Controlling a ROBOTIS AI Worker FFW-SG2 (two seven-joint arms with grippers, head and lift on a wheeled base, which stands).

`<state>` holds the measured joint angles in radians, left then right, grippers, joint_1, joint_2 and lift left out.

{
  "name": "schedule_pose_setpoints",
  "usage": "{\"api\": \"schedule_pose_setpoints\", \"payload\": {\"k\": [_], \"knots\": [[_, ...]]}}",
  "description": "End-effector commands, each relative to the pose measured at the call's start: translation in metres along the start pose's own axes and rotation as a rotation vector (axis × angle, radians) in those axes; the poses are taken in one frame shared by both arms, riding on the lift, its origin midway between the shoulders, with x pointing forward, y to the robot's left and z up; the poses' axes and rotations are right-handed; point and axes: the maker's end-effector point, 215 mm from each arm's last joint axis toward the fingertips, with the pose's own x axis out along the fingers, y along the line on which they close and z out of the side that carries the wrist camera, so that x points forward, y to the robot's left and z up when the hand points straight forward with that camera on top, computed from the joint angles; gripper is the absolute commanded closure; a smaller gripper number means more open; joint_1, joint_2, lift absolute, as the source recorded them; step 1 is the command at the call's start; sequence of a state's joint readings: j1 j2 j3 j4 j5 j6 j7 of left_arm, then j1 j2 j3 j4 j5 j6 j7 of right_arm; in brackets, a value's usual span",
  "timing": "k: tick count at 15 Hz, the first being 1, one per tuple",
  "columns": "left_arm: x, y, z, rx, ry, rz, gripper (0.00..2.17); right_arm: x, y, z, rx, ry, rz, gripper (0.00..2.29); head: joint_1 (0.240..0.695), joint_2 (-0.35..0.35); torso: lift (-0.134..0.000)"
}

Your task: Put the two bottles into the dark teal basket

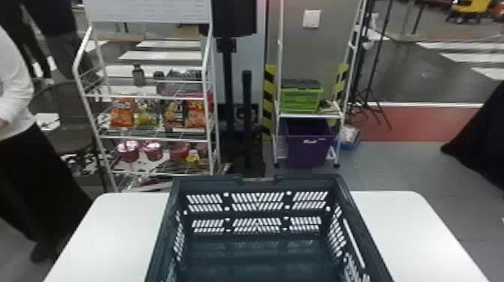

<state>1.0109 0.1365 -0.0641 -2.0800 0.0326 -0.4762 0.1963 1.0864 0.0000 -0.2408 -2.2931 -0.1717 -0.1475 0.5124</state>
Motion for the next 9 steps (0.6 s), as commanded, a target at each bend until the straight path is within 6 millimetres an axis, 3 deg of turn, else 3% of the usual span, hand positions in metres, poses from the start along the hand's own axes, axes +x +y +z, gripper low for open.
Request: {"api": "schedule_pose_setpoints", "payload": {"k": [1,9], "knots": [[0.0004,0.0024,0.0001,0.001,0.000,0.003,2.10,-0.0003,0.0001,-0.0001,0.001,0.000,-0.001,1.78,0.499,0.000,0.000],[-0.0004,0.0072,0.0011,0.000,-0.004,-0.001,2.10,0.0001,0.0002,0.0024,0.000,-0.004,0.000,1.78,0.499,0.000,0.000]]}}
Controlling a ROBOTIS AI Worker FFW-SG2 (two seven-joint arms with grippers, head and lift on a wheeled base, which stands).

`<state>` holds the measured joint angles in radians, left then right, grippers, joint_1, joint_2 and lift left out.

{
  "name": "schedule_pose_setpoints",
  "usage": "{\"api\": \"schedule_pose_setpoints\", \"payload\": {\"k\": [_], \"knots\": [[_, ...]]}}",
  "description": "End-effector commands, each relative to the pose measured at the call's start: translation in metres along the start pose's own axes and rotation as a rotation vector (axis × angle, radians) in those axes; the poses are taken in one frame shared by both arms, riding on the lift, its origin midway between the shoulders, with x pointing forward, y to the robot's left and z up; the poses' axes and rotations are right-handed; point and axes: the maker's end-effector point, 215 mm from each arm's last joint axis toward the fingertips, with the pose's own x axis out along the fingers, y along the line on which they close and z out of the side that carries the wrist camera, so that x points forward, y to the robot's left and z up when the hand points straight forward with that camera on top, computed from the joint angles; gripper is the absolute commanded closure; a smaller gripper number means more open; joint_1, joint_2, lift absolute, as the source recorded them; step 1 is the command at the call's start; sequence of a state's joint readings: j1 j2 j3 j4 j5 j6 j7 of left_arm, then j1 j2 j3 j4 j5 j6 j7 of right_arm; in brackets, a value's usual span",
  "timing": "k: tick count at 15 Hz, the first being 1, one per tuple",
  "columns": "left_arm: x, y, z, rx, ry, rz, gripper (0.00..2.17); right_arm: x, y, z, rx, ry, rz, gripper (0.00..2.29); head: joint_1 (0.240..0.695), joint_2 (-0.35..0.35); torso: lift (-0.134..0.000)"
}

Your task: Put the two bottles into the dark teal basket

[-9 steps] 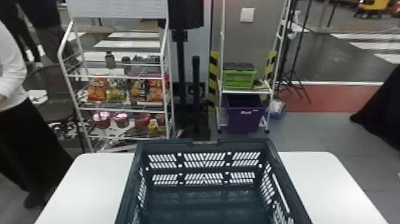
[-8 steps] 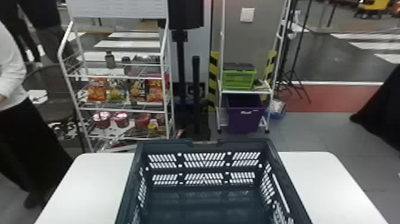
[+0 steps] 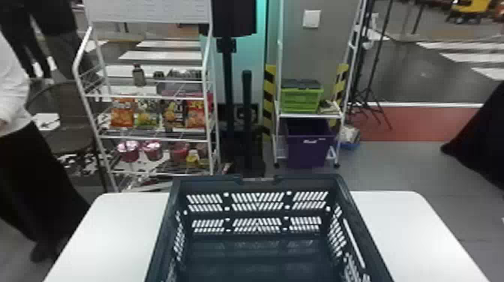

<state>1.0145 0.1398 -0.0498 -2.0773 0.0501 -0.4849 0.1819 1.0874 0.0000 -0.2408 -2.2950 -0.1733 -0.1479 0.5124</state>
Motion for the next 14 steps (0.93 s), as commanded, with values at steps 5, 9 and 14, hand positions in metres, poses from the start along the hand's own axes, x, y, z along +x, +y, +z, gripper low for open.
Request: {"api": "schedule_pose_setpoints", "payload": {"k": [5,9,14], "knots": [[-0.004,0.001,-0.003,0.003,0.005,-0.004,2.10,0.015,0.014,0.048,-0.013,-0.085,0.032,1.78,0.499,0.000,0.000],[-0.010,0.001,0.006,-0.005,-0.041,-0.009,2.10,0.047,0.026,0.073,0.037,-0.069,0.040,1.78,0.499,0.000,0.000],[-0.013,0.016,0.007,-0.007,-0.059,-0.009,2.10,0.109,0.036,0.070,0.074,0.050,-0.037,1.78,0.499,0.000,0.000]]}}
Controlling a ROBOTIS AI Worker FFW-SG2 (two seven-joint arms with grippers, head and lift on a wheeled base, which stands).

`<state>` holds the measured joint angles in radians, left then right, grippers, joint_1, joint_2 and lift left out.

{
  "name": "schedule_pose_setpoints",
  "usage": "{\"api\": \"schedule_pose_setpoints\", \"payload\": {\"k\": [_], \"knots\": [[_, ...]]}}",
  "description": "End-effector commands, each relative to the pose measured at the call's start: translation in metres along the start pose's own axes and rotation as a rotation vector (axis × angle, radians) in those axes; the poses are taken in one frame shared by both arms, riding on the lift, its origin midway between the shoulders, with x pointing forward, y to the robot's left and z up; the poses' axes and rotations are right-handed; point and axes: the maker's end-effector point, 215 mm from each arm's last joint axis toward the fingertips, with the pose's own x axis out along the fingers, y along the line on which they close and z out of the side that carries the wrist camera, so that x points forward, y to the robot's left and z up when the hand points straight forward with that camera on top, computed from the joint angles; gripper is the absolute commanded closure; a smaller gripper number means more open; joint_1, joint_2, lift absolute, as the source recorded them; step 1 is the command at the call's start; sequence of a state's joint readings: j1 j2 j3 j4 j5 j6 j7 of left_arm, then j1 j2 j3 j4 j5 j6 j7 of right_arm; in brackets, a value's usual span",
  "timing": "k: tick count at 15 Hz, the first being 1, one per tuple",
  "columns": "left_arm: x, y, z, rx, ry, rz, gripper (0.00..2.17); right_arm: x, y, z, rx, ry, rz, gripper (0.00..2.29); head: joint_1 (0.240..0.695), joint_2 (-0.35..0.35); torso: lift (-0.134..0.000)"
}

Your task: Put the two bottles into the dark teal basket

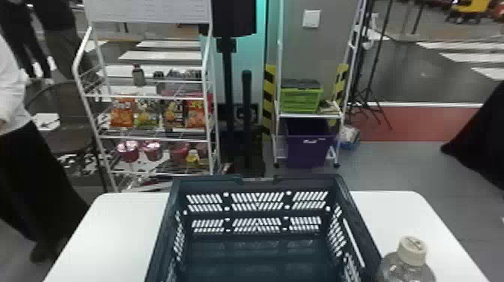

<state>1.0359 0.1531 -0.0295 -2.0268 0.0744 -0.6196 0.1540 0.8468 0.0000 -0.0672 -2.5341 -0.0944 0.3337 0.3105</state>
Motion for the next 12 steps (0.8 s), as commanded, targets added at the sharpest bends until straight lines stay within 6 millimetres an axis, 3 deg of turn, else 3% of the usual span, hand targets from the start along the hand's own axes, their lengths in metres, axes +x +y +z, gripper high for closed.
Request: {"api": "schedule_pose_setpoints", "payload": {"k": [1,4,7,12], "knots": [[0.003,0.008,-0.005,-0.004,0.004,0.002,2.10,0.031,0.018,-0.009,0.018,0.101,-0.016,1.78,0.499,0.000,0.000],[0.011,0.015,-0.010,-0.016,0.001,-0.007,2.10,0.066,0.039,-0.016,0.032,0.238,-0.081,1.78,0.499,0.000,0.000],[0.013,0.024,-0.023,-0.024,0.019,-0.005,2.10,0.098,0.058,-0.017,-0.066,0.318,-0.069,1.78,0.499,0.000,0.000],[0.017,0.046,-0.053,-0.037,0.056,0.014,2.10,0.154,0.078,-0.047,-0.118,0.428,-0.037,1.78,0.499,0.000,0.000]]}}
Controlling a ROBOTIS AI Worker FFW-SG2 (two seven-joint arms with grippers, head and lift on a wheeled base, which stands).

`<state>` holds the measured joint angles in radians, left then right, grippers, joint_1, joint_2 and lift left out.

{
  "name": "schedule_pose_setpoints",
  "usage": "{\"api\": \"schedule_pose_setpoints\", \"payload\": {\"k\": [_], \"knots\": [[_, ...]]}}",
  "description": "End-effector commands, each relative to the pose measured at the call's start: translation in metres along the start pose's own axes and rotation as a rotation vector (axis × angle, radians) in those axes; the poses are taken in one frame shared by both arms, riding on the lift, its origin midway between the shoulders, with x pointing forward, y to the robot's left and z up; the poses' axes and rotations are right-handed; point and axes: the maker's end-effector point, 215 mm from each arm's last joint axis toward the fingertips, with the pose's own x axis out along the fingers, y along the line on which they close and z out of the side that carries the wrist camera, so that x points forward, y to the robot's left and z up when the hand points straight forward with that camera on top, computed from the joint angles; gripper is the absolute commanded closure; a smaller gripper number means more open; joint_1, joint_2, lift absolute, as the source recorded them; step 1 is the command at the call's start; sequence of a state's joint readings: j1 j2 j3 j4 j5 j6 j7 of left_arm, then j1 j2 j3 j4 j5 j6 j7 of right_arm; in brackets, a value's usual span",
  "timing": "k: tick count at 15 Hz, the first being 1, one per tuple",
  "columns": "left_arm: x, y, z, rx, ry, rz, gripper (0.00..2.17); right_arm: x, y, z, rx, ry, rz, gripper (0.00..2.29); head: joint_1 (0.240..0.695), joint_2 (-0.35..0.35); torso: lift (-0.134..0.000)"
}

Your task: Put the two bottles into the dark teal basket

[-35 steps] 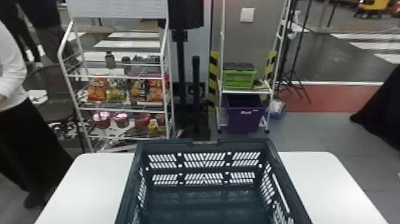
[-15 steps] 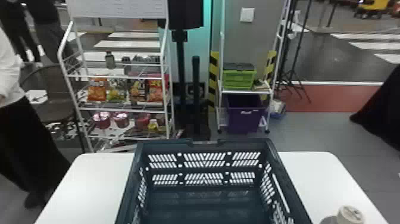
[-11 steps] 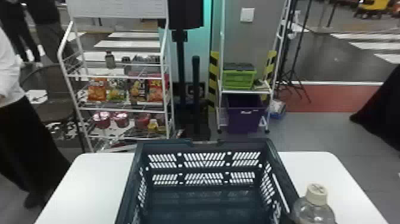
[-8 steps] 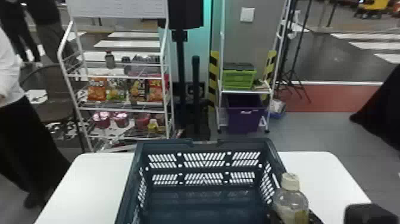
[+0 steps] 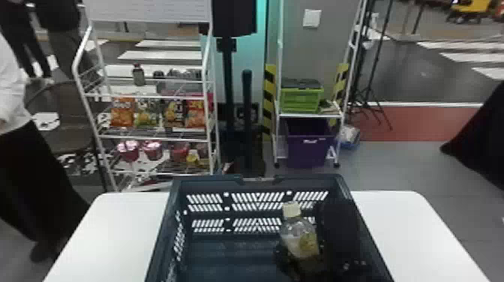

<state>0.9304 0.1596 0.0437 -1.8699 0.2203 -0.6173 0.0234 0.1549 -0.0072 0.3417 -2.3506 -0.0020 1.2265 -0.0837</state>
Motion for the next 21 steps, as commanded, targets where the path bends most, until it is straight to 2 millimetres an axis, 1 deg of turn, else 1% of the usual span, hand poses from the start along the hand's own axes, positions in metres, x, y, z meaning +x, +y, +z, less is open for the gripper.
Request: {"api": "schedule_pose_setpoints", "payload": {"k": [1,3,5,6,7,8,9,13,14,16,17,18,19,20,21], "knots": [[0.004,0.009,-0.012,-0.006,0.014,0.015,2.10,0.032,0.007,-0.004,-0.040,0.046,0.006,1.78,0.499,0.000,0.000],[0.005,0.011,-0.022,-0.010,0.025,0.015,2.10,0.056,0.010,-0.014,-0.082,0.094,0.005,1.77,0.499,0.000,0.000],[0.005,0.011,-0.029,-0.015,0.034,0.015,2.10,0.071,0.012,-0.018,-0.109,0.121,0.003,1.76,0.499,0.000,0.000],[0.006,0.012,-0.032,-0.016,0.037,0.017,2.10,0.075,0.014,-0.019,-0.118,0.129,0.006,1.67,0.499,0.000,0.000],[0.005,0.012,-0.034,-0.015,0.039,0.017,2.10,0.076,0.018,-0.020,-0.119,0.133,0.016,1.07,0.499,0.000,0.000],[0.005,0.012,-0.034,-0.015,0.038,0.019,2.10,0.075,0.021,-0.021,-0.116,0.134,0.026,0.27,0.499,0.000,0.000],[0.004,0.013,-0.033,-0.015,0.036,0.019,2.10,0.075,0.021,-0.021,-0.110,0.134,0.030,0.00,0.499,0.000,0.000],[0.002,0.011,-0.027,-0.019,0.017,0.018,2.10,0.068,0.020,-0.004,-0.090,0.082,0.031,0.03,0.499,0.000,0.000],[0.001,0.010,-0.026,-0.019,0.014,0.019,2.10,0.063,0.020,0.007,-0.081,0.047,0.032,0.03,0.499,0.000,0.000],[-0.001,0.009,-0.021,-0.021,0.002,0.019,2.10,0.048,0.023,0.031,-0.038,-0.062,0.047,0.03,0.499,0.000,0.000],[-0.002,0.008,-0.020,-0.021,0.002,0.018,2.10,0.034,0.026,0.041,0.002,-0.122,0.063,0.03,0.499,0.000,0.000],[-0.003,0.007,-0.019,-0.023,0.001,0.018,2.10,0.020,0.018,0.040,0.011,-0.163,0.057,0.03,0.499,0.000,0.000],[-0.003,0.005,-0.015,-0.022,-0.005,0.016,2.10,0.003,0.006,0.036,0.026,-0.213,0.047,0.03,0.499,0.000,0.000],[-0.004,0.003,-0.011,-0.019,-0.011,0.013,2.10,-0.019,-0.009,0.036,0.055,-0.280,0.036,0.03,0.499,0.000,0.000],[-0.004,-0.001,-0.006,-0.020,-0.016,0.009,2.10,-0.041,-0.022,0.031,0.071,-0.331,0.022,0.03,0.499,0.000,0.000]]}}
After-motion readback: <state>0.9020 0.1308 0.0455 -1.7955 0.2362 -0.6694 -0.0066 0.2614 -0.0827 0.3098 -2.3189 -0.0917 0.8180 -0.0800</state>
